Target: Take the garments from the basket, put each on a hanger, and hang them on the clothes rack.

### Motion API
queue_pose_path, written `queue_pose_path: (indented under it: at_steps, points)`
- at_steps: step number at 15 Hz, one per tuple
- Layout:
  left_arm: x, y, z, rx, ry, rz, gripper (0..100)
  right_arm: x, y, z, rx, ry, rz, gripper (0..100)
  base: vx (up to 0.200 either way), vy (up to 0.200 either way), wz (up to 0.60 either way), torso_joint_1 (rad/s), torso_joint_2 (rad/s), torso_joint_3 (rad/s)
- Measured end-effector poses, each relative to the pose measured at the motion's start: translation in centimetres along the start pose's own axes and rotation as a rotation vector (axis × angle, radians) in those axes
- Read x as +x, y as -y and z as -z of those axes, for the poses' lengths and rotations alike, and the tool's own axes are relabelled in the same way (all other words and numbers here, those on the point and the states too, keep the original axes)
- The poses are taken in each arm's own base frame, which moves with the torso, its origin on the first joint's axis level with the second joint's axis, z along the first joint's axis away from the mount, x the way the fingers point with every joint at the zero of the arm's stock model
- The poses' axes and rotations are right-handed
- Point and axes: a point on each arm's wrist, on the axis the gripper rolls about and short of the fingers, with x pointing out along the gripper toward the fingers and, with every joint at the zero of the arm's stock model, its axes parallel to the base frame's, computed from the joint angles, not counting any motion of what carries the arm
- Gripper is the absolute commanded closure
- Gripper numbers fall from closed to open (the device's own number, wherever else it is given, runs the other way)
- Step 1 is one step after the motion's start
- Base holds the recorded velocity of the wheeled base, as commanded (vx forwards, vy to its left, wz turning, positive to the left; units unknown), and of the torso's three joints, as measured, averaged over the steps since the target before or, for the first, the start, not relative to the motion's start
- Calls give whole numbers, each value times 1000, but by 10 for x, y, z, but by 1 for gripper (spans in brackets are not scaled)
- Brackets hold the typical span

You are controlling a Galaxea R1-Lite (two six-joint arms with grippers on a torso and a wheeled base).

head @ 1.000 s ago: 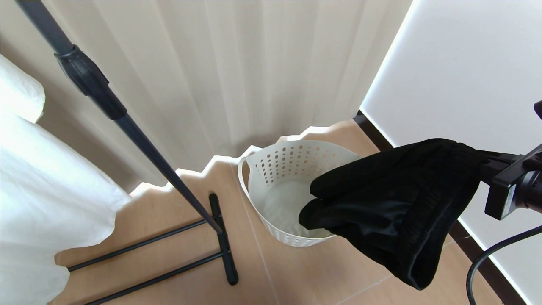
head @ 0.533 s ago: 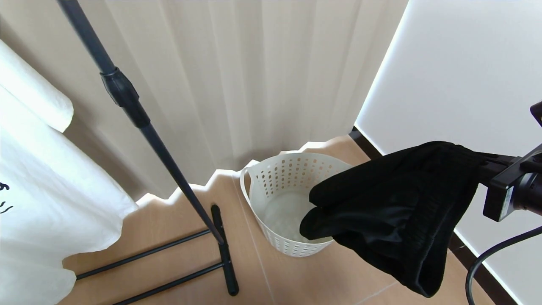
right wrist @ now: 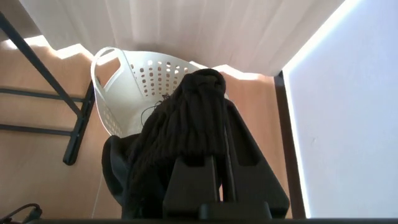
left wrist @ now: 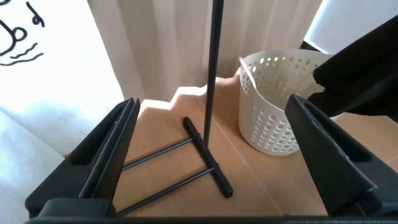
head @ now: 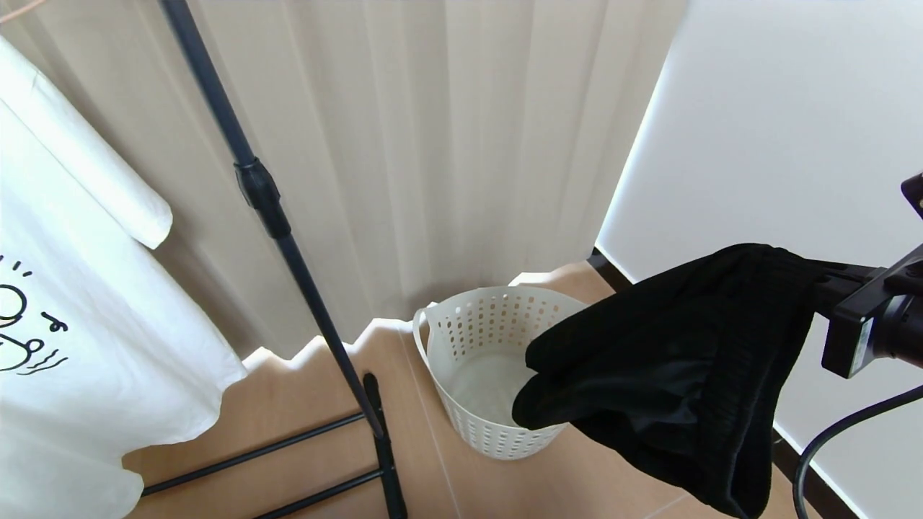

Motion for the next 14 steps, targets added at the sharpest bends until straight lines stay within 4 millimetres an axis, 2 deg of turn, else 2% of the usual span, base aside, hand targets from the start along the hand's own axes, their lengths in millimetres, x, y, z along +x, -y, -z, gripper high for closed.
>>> queue_pose_path:
  at_steps: [5, 14]
  points:
    - [0, 0, 0, 0, 1, 0, 0, 0, -1, 2, 0, -7, -2, 100, 0, 0, 0, 49, -413, -161]
    - [0, 0, 0, 0, 1, -1, 0, -1, -1, 3, -2, -8, -1, 100, 0, 0, 0, 134, -469, -179]
